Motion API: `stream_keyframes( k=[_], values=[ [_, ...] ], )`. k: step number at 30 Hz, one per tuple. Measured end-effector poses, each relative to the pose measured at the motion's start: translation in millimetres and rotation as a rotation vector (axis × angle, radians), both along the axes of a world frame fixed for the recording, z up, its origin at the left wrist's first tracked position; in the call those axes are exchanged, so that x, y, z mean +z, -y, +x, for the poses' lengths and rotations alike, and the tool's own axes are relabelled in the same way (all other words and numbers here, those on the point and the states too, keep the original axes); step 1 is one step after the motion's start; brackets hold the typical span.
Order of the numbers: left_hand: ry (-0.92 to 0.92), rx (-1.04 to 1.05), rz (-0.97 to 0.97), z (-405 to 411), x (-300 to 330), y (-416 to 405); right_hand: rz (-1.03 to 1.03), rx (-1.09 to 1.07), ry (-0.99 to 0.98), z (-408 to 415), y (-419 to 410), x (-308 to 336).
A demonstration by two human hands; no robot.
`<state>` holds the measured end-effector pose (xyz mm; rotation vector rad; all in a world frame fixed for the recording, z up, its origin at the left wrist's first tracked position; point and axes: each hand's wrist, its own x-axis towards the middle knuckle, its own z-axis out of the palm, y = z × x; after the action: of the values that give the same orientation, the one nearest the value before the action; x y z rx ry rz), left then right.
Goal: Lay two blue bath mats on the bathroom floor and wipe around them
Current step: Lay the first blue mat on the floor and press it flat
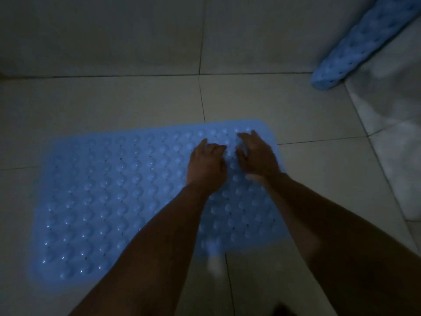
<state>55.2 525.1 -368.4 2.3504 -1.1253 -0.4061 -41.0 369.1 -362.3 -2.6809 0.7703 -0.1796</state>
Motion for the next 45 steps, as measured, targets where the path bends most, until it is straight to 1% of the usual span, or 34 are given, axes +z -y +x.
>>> stream_keyframes(
  k=[3, 7, 11, 18, 22, 25, 29, 33, 37, 39, 42, 45],
  values=[
    [0.094, 0.082, 0.002, 10, -2, -31, 0.031, 0.036, -0.219, 8, -49, -7],
    [0.137, 0.118, 0.016, 17, -6, -56, -0.027, 0.048, -0.347, 8, -96, -34],
    [0.152, 0.117, 0.014, 24, -9, -63, -0.113, -0.033, -0.320, 9, -109, -48],
    [0.147, 0.132, 0.045, 36, -13, -51, -0.133, -0.036, -0.338, 10, -109, -52],
    [0.188, 0.121, 0.090, 41, -13, -47, -0.116, -0.032, -0.354, 10, -109, -53],
    [0.195, 0.147, 0.063, 43, -13, -51, -0.099, -0.024, -0.375, 12, -107, -51],
    [0.213, 0.174, 0.056, 42, -8, -62, 0.009, 0.009, -0.397, 12, -102, -42],
    [0.239, 0.162, 0.071, 37, -4, -70, 0.122, 0.020, -0.346, 15, -89, -23],
    [0.287, 0.070, 0.081, 26, -10, -71, 0.251, -0.049, -0.142, 26, -71, -7],
    [0.274, 0.010, 0.107, 18, -13, -67, 0.224, -0.052, -0.059, 32, -64, -3],
    [0.196, -0.110, 0.259, 0, -26, -57, 0.173, -0.066, -0.010, 43, -58, 5],
    [0.208, -0.118, 0.317, -14, -43, -56, 0.141, -0.052, 0.012, 52, -52, 6]
  ],
)
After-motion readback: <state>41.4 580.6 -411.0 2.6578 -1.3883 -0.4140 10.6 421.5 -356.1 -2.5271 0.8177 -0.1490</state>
